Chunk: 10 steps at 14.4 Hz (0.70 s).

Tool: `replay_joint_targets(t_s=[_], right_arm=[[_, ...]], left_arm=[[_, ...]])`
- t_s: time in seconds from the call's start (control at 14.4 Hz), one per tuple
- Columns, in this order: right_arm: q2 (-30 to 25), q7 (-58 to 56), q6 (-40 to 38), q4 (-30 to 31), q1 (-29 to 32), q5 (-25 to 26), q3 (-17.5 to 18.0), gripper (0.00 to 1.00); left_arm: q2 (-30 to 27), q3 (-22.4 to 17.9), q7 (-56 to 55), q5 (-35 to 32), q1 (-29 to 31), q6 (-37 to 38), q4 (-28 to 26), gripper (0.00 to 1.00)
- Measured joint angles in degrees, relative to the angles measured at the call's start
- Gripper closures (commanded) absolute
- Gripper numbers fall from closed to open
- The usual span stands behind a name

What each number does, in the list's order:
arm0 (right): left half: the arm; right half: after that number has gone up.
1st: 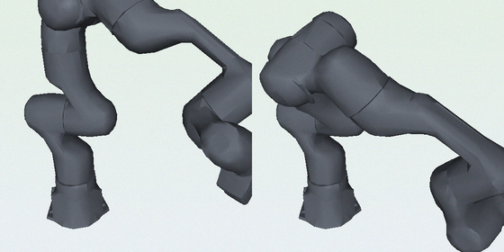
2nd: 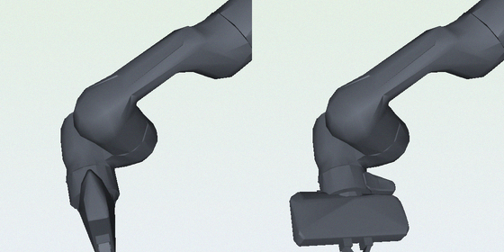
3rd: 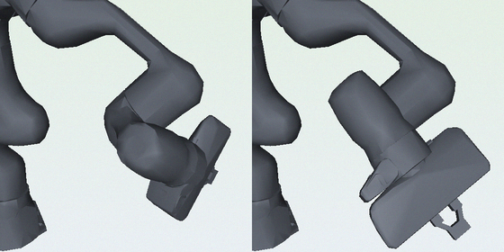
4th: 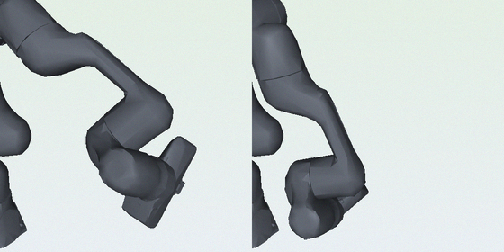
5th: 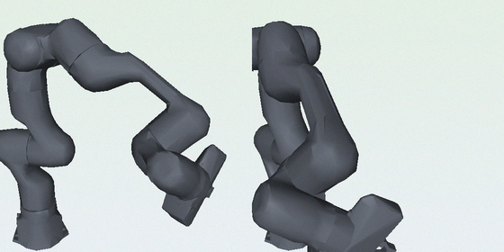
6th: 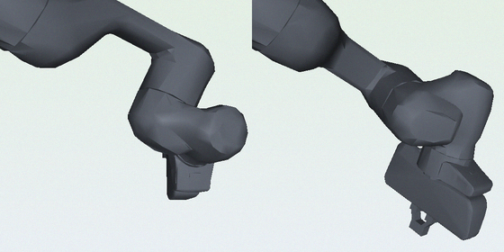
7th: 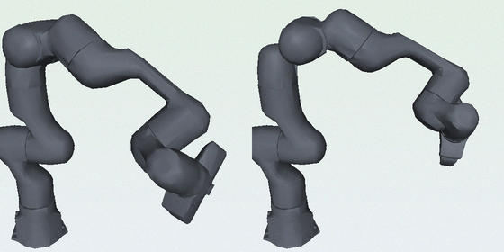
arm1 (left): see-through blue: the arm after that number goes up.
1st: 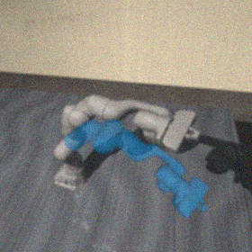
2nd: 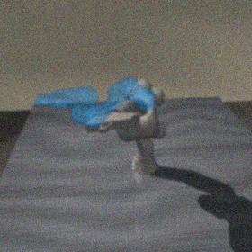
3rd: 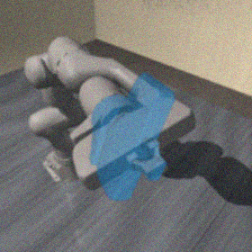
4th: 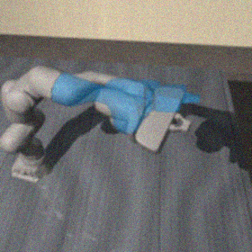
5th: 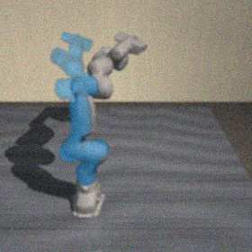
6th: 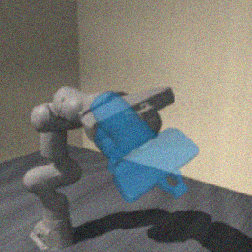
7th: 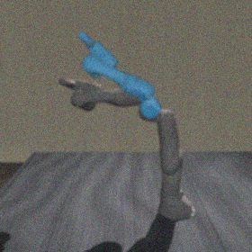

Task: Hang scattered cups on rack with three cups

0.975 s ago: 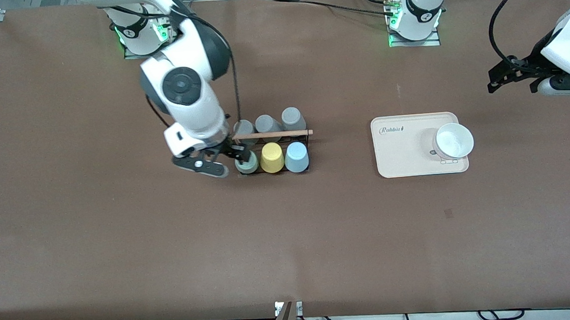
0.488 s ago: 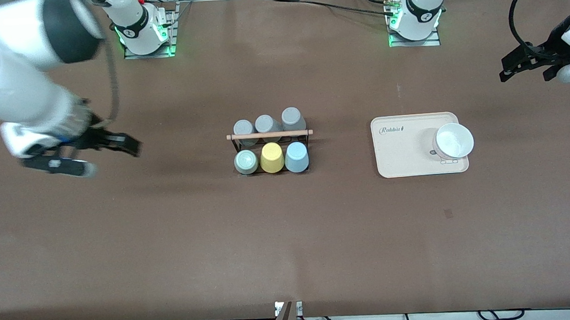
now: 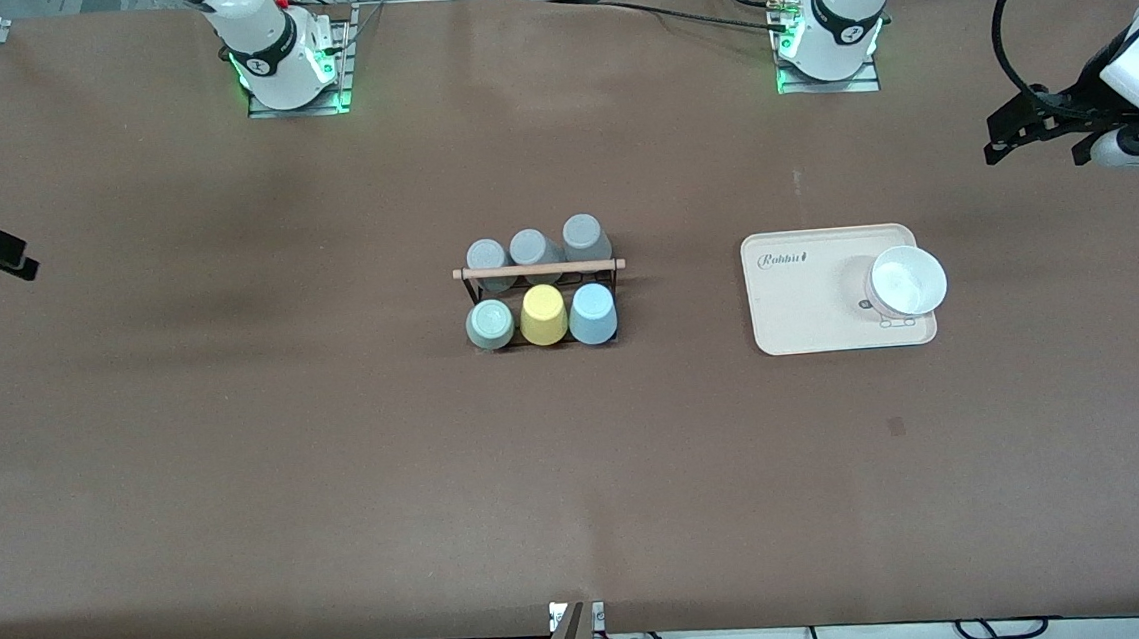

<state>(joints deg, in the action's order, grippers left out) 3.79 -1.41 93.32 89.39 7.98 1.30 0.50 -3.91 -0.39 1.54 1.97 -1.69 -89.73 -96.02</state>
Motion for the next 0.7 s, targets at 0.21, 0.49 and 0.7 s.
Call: replay_joint_targets(t_s=[0.21, 0.49, 0.7], right_arm=[[0.00, -0.02, -1.54, 0.14, -0.18, 0.00, 0.44, 0.00], [-0.01, -0.01, -2.05, 0.16, -1.30, -0.01, 1.35, 0.00], [0.00, -0.01, -2.29, 0.16, -1.59, -0.01, 1.45, 0.00]], left_arm=[[0.01, 0.01, -0.03, 0.00, 0.00, 0.00, 0.00, 0.00], [0.14, 0.53, -0.06, 0.00, -0.01, 0.00, 0.01, 0.00], [0.51, 0.58, -0.06, 0.00, 0.00, -0.14, 0.03, 0.00]])
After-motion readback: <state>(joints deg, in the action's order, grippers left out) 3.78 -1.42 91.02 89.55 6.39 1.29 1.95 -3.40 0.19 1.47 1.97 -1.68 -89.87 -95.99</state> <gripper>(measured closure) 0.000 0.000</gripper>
